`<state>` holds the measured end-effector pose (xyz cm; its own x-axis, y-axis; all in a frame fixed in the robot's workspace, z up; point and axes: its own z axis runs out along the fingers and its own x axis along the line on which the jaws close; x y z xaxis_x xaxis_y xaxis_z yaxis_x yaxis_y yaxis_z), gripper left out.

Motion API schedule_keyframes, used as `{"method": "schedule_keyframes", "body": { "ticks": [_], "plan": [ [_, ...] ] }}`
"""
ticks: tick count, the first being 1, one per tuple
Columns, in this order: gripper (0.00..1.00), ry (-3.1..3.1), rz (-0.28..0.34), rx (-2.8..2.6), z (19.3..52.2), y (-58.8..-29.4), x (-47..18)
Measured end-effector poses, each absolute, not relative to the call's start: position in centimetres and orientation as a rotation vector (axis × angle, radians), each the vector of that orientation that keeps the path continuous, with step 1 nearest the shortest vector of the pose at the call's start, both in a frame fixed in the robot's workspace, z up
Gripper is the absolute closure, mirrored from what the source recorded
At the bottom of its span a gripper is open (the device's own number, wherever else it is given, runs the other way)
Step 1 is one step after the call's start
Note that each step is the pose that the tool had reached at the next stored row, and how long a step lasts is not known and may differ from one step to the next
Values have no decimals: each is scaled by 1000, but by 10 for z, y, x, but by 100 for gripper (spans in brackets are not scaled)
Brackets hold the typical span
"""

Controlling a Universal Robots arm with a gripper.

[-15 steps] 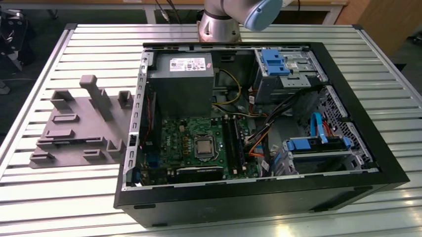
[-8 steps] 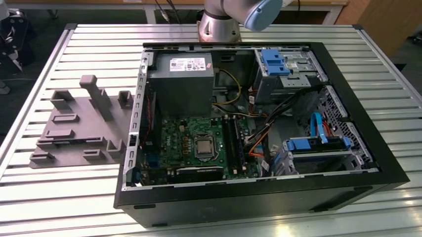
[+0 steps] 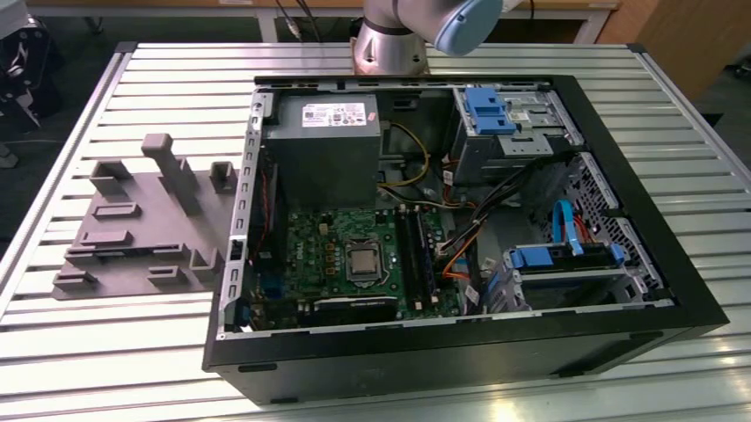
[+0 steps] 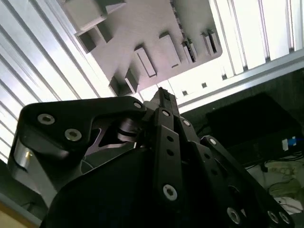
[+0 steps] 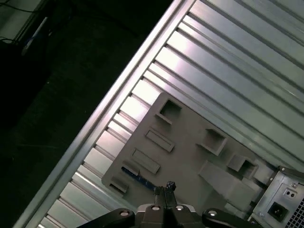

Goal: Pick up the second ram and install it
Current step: 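Pick up the second ram and move it above second insertion slot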

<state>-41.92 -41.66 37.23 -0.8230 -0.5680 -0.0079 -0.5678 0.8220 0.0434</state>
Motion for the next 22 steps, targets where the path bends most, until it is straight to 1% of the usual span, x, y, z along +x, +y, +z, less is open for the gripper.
{"method": "schedule_keyframes", "body": {
  "ticks": [4, 17, 22],
  "plan": [
    [89, -2957, -68, 1038, 372, -417, -419],
    [89, -2952, -68, 1051, 372, -417, -419],
    [89, -2911, -68, 1155, 372, -417, -419]
  ]
}}
